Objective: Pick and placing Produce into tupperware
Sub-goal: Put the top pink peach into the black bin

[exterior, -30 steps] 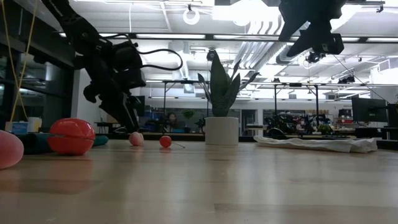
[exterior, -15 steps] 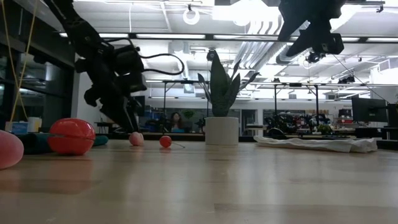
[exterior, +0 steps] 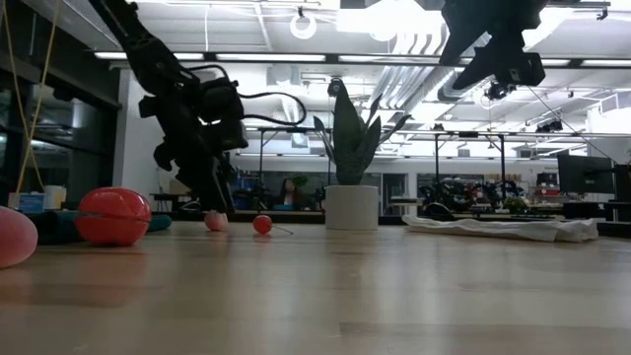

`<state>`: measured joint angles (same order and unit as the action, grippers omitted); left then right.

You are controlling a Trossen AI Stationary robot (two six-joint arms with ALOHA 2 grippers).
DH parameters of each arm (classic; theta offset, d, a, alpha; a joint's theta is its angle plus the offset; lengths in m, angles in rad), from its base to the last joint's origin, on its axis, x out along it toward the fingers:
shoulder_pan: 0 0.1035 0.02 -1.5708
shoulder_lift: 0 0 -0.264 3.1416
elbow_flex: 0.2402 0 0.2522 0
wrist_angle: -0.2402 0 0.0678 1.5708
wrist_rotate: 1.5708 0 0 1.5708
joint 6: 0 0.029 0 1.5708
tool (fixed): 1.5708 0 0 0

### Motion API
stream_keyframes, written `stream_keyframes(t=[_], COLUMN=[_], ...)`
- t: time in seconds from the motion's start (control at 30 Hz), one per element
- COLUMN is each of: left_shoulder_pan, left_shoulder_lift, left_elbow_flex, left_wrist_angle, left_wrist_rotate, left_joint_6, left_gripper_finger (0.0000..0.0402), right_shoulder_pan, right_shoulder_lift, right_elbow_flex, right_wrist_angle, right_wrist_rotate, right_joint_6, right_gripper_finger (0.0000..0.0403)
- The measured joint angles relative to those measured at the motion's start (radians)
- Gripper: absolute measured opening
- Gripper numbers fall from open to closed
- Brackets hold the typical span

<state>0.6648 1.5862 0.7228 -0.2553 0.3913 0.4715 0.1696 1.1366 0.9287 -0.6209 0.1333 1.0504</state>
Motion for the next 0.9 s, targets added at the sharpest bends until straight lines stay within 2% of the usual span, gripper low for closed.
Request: stream_keyframes(t=[0.3,0.9], left_shoulder_pan=[0.001,0.0], left_shoulder_lift=[0.013,0.013], left_elbow_flex=[0.032,0.032], left_wrist_angle=[-0.125,-0.12], left_wrist_rotate=[-0.013,-0.018], left_joint_6=[0.068,0.048], left_gripper_finger=[0.0184,0.0184], right_shoulder_pan=[0.0,0.0], right_shoulder_lift=[0.0,0.0], right_elbow_flex=[0.0,0.0], right_wrist_angle=[0.0,0.0], right_wrist_rotate=[0.011,0.019], right_joint_6=[-0.007,-0.019], right_gripper_finger=[0.0158,0.0158])
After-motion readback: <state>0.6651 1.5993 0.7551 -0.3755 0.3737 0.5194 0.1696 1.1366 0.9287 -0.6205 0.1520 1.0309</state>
